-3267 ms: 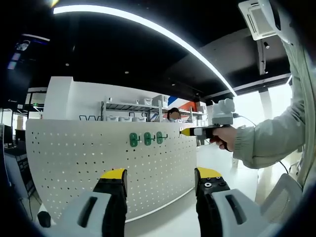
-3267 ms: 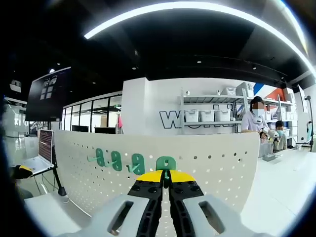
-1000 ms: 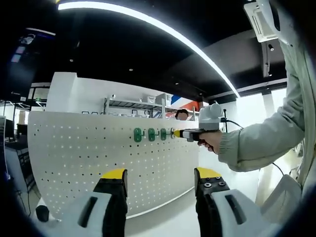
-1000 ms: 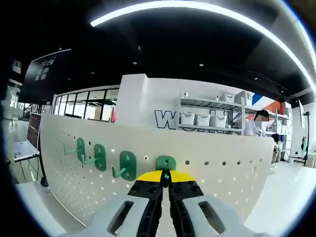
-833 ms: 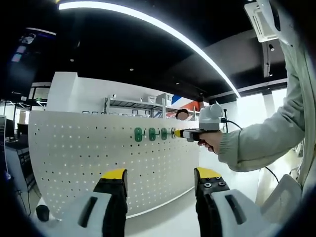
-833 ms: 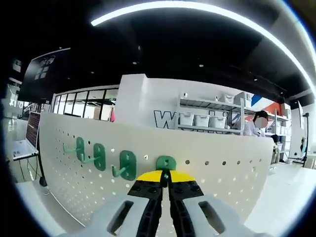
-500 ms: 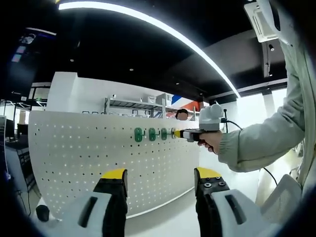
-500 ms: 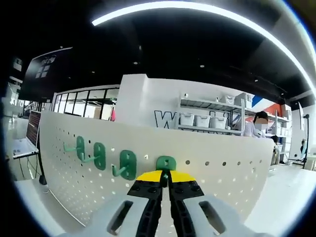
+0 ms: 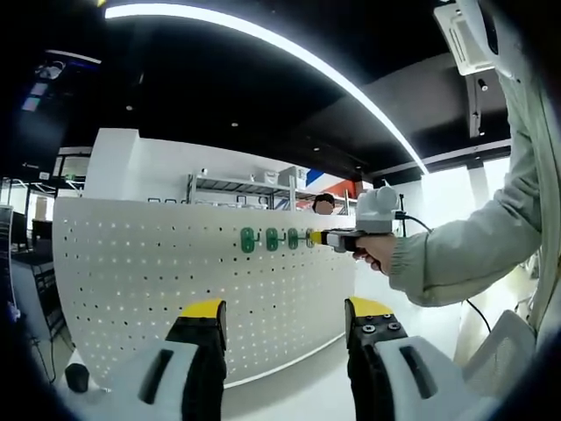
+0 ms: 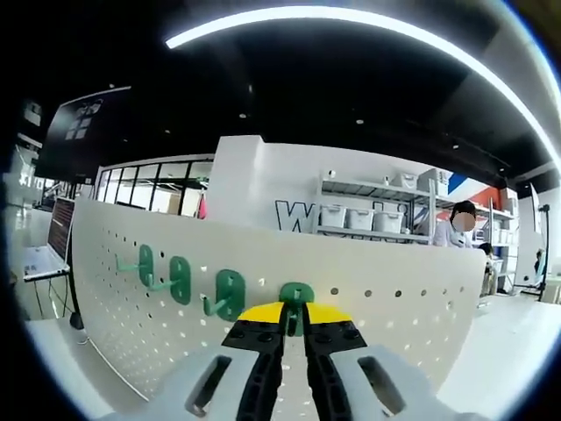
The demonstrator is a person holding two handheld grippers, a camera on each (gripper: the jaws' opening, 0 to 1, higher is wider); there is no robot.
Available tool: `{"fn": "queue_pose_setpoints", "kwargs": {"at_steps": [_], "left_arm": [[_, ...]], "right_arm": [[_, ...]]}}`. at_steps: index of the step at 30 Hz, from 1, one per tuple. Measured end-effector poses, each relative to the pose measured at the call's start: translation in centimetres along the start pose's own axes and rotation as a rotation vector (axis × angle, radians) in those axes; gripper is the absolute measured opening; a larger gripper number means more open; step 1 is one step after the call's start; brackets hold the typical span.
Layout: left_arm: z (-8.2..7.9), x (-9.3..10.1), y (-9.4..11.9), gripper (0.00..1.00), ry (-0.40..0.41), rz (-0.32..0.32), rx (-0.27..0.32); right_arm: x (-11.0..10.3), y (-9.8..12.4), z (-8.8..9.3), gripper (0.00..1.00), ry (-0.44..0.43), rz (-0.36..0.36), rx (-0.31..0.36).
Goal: Insert the hook assembly into the mounting plate slot until the hook locks in place.
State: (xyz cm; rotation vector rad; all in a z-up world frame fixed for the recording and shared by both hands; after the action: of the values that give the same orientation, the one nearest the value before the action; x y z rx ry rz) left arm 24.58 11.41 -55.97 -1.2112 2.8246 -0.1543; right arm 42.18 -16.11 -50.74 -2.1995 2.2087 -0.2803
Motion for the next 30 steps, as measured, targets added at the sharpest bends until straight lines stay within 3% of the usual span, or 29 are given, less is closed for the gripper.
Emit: {"fn": "queue_pose_setpoints", "kwargs": {"at_steps": [10,14,30], "left_arm": [[-0.3,0.1,0.2,0.56,-0.006,-0.003,0.005],[-0.4,0.2,0.4,0.56,-0.008,-0.005,0.007],[-0.9,0.8,1.0,0.57,-0.019,-0.004,0.016]], "right_arm": [[0.1,0.4,-0.1,0.16,-0.001,0.012,0.004],[0.4,0.8,0.1,0.24,-0.017,0.028,-0.015],[1.0,3.6,1.1,0.29,-0.033,0.031,-0.056]]}}
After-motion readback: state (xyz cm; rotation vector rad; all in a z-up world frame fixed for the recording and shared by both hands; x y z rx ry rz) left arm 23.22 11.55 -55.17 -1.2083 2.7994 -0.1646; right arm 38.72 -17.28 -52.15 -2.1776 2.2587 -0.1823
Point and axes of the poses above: the point that each gripper's makers call its tool centre point, and the gripper's own axes: y roughly backward along the fingers, x roughly to its right, z roughly out of its underside, the point moved 7 cm from there along y, roughly backward along the fingers, and after that the axes turned 7 degrees about z, right-handed, at the moved point
